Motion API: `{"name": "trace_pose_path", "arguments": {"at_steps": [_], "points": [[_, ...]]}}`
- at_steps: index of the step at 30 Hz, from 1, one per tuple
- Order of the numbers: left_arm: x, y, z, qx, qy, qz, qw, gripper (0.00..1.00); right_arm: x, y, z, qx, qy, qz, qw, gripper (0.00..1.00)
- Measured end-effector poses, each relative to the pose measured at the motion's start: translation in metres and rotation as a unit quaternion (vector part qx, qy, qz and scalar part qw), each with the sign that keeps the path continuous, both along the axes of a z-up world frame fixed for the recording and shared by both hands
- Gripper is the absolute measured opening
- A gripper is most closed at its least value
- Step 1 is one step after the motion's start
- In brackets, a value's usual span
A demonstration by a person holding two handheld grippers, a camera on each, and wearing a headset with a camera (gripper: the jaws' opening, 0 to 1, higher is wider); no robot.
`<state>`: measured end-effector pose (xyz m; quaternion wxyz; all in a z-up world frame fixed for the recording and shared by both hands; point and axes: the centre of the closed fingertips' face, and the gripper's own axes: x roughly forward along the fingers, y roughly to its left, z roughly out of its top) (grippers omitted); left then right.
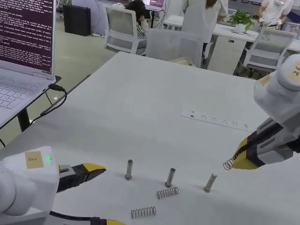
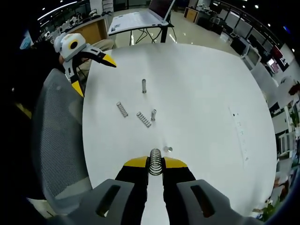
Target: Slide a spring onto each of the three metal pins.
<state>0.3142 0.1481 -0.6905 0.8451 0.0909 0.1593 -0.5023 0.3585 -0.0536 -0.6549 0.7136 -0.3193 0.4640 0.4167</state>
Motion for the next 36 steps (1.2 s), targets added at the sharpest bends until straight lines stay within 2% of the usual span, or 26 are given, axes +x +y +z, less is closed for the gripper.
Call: {"name": "trace_pose_path", "arguments": {"at_steps": [10, 13, 23, 27, 36], "points": [[-0.001, 0.002, 0.0, 0.005, -0.004, 0.009, 0.9999, 0.72, 0.011, -0.006, -0.015, -0.013, 0.02, 0.002, 0.9997, 0.08], [-0.001, 0.001, -0.001, 0.007, -0.003, 0.01, 0.9999, 0.73, 0.014, -0.008, -0.021, -0.031, 0.024, 0.009, 0.9992, 0.08], [-0.002, 0.0, 0.0, 0.011, -0.005, 0.009, 0.9999, 0.75, 0.028, -0.006, -0.037, -0.043, 0.044, 0.019, 0.9979, 0.08], [-0.002, 0.0, -0.001, 0.011, -0.003, 0.01, 0.9999, 0.75, 0.031, -0.009, -0.047, -0.06, 0.051, 0.025, 0.9966, 0.08], [-0.003, 0.0, -0.003, 0.014, 0.0, 0.007, 0.9999, 0.74, 0.034, -0.01, -0.058, -0.064, 0.063, 0.024, 0.9956, 0.08]]}}
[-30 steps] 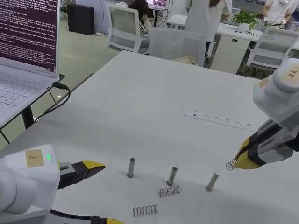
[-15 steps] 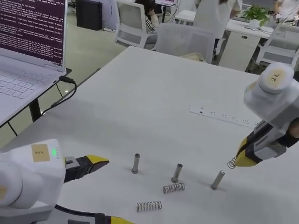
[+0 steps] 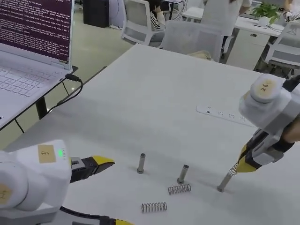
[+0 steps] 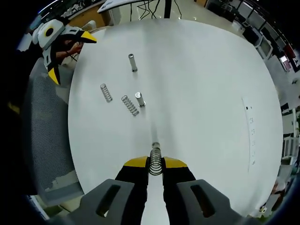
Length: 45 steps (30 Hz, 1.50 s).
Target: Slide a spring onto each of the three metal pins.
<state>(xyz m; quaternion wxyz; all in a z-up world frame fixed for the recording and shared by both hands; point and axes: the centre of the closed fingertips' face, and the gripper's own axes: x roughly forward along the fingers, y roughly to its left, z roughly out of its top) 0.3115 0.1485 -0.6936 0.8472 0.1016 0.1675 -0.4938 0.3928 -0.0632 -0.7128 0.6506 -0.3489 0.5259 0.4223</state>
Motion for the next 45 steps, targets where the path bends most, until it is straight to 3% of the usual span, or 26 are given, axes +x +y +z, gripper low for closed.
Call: {"name": "trace_pose_path", "arguments": {"at_steps": [22, 45], "points": [[0.0, 0.0, -0.008, 0.0, 0.011, -0.005, 0.9999, 0.71, 0.001, 0.001, -0.024, -0.008, 0.023, -0.005, 0.9997, 0.08], [0.0, 0.0, -0.008, 0.001, 0.011, -0.007, 0.9999, 0.7, 0.006, 0.003, -0.06, -0.025, 0.019, -0.008, 0.9995, 0.08]]}}
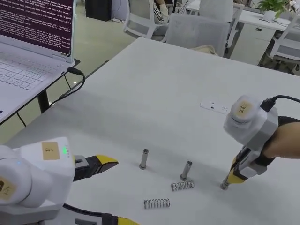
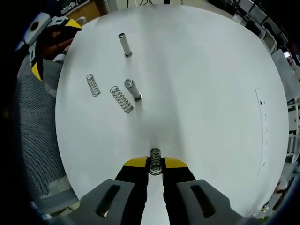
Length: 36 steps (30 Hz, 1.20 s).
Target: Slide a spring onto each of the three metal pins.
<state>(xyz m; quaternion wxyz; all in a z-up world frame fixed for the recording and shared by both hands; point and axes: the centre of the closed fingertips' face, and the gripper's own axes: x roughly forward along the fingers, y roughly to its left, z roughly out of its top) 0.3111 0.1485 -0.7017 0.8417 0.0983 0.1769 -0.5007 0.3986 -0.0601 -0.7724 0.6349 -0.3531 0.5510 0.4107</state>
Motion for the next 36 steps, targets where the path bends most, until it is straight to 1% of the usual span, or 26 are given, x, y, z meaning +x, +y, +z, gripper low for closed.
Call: {"name": "trace_pose_path", "arguments": {"at_steps": [11, 22, 24, 25, 26, 28, 30, 32, 33, 36], "points": [[0.001, -0.001, -0.001, 0.001, 0.002, -0.004, 1.0, 0.69, 0.002, -0.003, -0.008, -0.002, -0.002, -0.007, 1.0, 0.08], [0.001, -0.001, -0.003, 0.0, 0.004, -0.006, 1.0, 0.69, 0.002, 0.0, -0.008, 0.009, -0.01, 0.0, 0.9999, 0.09], [0.001, -0.001, -0.002, -0.001, 0.004, -0.007, 1.0, 0.68, 0.001, 0.003, -0.006, 0.023, -0.007, -0.005, 0.9997, 0.1], [0.001, -0.001, -0.002, -0.001, 0.004, -0.007, 1.0, 0.68, 0.002, 0.004, -0.005, 0.03, -0.009, -0.009, 0.9995, 0.14], [0.001, -0.001, -0.002, -0.001, 0.004, -0.006, 1.0, 0.68, 0.003, 0.003, -0.004, 0.03, -0.011, -0.01, 0.9994, 0.16], [0.001, -0.001, -0.004, 0.001, 0.005, -0.007, 1.0, 0.68, 0.003, 0.002, -0.003, 0.028, -0.012, -0.008, 0.9995, 0.15], [0.001, -0.001, -0.004, 0.001, 0.006, -0.008, 1.0, 0.68, 0.004, 0.0, -0.002, 0.028, -0.017, -0.006, 0.9995, 0.18], [0.0, -0.002, -0.004, 0.0, 0.006, -0.009, 0.9999, 0.68, 0.004, 0.001, 0.001, 0.038, -0.018, -0.013, 0.999, 0.2], [0.0, -0.002, -0.004, 0.0, 0.007, -0.009, 0.9999, 0.68, 0.004, 0.001, 0.004, 0.042, -0.024, -0.013, 0.9987, 0.21], [0.001, -0.002, -0.005, 0.001, 0.007, -0.011, 0.9999, 0.68, 0.003, 0.0, 0.01, 0.046, -0.032, -0.015, 0.9983, 0.22]]}}
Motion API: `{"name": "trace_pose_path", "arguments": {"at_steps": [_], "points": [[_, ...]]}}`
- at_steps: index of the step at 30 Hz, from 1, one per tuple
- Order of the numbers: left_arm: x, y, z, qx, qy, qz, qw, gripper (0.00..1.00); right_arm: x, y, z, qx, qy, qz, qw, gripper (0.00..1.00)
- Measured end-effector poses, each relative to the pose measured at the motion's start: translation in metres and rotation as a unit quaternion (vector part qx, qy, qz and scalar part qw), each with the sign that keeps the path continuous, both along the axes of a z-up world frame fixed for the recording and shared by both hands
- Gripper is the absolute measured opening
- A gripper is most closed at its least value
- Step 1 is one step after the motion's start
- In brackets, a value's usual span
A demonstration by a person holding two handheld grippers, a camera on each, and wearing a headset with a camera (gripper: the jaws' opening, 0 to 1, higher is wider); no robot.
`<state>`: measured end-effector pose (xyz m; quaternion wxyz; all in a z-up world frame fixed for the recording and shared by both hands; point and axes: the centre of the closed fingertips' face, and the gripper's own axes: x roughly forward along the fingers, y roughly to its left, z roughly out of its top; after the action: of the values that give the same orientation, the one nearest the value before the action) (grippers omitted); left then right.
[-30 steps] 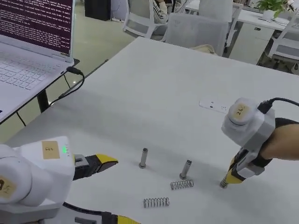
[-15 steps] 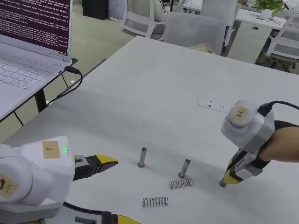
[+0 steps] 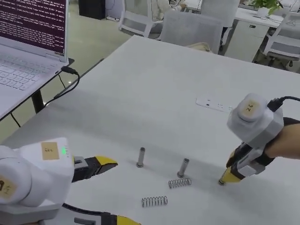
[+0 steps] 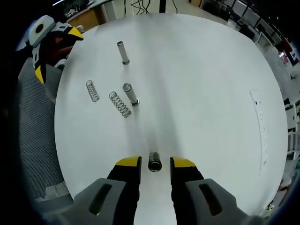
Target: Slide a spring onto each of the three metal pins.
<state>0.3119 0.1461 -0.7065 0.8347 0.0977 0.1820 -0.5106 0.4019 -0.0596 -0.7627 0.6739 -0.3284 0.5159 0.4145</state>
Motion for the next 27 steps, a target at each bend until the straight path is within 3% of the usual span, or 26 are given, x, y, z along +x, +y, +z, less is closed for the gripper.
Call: {"name": "trace_pose_path", "arguments": {"at_steps": [1, 6, 9, 11, 18, 24, 27], "points": [[0.001, 0.0, -0.001, 0.0, 0.001, -0.001, 1.0, 0.68, -0.001, 0.004, 0.005, 0.017, -0.004, -0.009, 0.9998, 0.23], [0.002, -0.005, -0.001, -0.002, 0.001, -0.007, 1.0, 0.67, -0.001, 0.0, 0.015, 0.021, -0.026, -0.016, 0.9993, 0.27], [0.002, -0.006, -0.002, -0.001, 0.002, -0.01, 0.9999, 0.67, 0.0, 0.003, 0.023, 0.044, -0.043, -0.038, 0.9974, 0.31], [0.002, -0.006, -0.003, -0.001, 0.003, -0.012, 0.9999, 0.67, 0.002, 0.003, 0.029, 0.057, -0.063, -0.047, 0.9952, 0.33], [0.003, -0.005, -0.003, 0.001, 0.003, -0.016, 0.9999, 0.66, -0.005, 0.002, 0.043, 0.114, -0.086, -0.087, 0.9859, 0.35], [0.004, -0.01, -0.004, 0.003, 0.002, -0.022, 0.9997, 0.65, -0.012, -0.006, 0.048, 0.124, -0.097, -0.098, 0.9826, 0.37], [0.004, -0.011, -0.004, 0.003, 0.003, -0.024, 0.9997, 0.65, -0.012, -0.007, 0.053, 0.138, -0.107, -0.108, 0.9787, 0.38]]}}
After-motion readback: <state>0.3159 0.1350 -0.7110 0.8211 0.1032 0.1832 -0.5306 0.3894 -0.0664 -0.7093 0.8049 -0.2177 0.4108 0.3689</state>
